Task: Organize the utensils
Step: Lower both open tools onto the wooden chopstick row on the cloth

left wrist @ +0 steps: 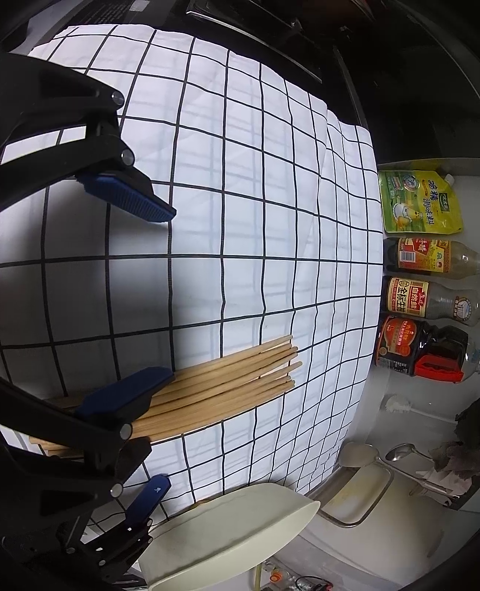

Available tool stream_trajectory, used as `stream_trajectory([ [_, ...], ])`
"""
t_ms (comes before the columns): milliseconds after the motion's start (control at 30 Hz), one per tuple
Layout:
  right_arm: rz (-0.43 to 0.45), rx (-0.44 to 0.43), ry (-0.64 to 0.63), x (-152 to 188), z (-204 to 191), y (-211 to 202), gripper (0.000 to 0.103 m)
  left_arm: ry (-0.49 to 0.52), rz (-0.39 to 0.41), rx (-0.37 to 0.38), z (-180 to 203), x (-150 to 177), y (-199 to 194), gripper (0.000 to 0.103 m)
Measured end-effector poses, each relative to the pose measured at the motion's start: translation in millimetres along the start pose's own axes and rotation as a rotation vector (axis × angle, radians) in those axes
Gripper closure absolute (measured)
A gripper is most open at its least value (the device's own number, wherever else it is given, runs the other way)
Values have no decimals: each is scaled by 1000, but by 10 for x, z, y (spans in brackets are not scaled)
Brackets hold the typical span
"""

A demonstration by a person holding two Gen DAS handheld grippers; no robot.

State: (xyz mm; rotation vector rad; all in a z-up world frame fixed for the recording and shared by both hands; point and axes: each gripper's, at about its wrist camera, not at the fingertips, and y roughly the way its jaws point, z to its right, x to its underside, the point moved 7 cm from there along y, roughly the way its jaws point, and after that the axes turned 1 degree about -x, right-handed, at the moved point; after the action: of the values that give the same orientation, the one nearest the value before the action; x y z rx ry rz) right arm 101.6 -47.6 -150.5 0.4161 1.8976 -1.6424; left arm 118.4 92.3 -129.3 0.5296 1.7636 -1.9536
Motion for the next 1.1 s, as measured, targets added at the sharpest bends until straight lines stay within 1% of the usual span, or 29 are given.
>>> stream_trajectory([
  [333,8,29,20,39,167,-43,53,11,0,16,68,14,-21,24],
  [633,18,50,47,84,351,-103,53,43,-24,16,207,75,66,24],
  [767,21,47,45,83,358,-104,53,56,-34,-2,232,101,116,23],
  [900,20,42,44,81,351,-95,52,56,-31,-13,222,107,123,20],
  [967,21,42,44,74,343,-94,52,60,-28,-37,200,107,126,18],
  [1100,22,42,43,68,341,-90,52,84,-37,-87,183,125,155,17],
])
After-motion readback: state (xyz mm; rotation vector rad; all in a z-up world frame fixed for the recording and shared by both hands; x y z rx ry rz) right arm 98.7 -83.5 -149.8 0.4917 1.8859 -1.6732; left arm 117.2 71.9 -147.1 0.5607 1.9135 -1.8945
